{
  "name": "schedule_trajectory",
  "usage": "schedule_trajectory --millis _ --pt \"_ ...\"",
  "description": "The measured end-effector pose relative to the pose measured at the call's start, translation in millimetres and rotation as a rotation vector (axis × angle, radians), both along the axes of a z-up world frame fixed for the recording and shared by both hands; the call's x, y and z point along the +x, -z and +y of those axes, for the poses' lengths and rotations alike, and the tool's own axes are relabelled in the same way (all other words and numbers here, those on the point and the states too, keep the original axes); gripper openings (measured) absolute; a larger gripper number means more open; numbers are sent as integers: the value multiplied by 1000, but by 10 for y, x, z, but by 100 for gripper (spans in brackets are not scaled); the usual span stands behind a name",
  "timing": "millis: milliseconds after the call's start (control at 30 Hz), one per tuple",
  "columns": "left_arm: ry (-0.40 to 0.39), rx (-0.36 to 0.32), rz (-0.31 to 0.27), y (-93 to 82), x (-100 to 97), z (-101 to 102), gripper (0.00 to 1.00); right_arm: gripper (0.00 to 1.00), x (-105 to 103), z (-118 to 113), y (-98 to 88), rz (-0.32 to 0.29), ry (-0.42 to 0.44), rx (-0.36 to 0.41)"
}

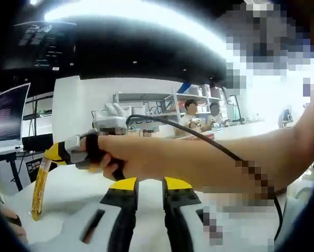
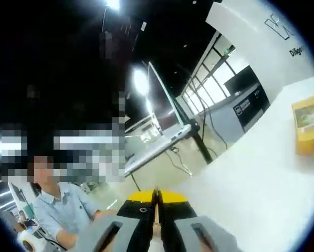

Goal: Tear open the coffee pouch, take out the coffee, and pour the coffee from the pouch into the cup

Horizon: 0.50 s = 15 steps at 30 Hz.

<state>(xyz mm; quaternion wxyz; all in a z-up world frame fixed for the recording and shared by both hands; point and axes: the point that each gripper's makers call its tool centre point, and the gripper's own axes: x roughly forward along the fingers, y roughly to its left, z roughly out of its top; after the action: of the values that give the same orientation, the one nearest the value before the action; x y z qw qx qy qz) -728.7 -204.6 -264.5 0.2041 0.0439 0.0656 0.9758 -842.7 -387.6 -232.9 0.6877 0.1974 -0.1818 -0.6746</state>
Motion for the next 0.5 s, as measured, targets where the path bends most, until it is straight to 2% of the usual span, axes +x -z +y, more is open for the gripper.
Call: schedule_trajectory --millis 167,333,433,500 --pt "9 4 4 -25 15 17 21 7 33 36 25 29 10 -6" --pt "14 3 11 -53 31 21 21 14 74 52 55 102 23 6" --pt "20 11 10 -50 36 34 21 19 84 41 41 168 37 11" --pt "26 3 8 -38 36 50 21 21 165 24 63 180 29 25"
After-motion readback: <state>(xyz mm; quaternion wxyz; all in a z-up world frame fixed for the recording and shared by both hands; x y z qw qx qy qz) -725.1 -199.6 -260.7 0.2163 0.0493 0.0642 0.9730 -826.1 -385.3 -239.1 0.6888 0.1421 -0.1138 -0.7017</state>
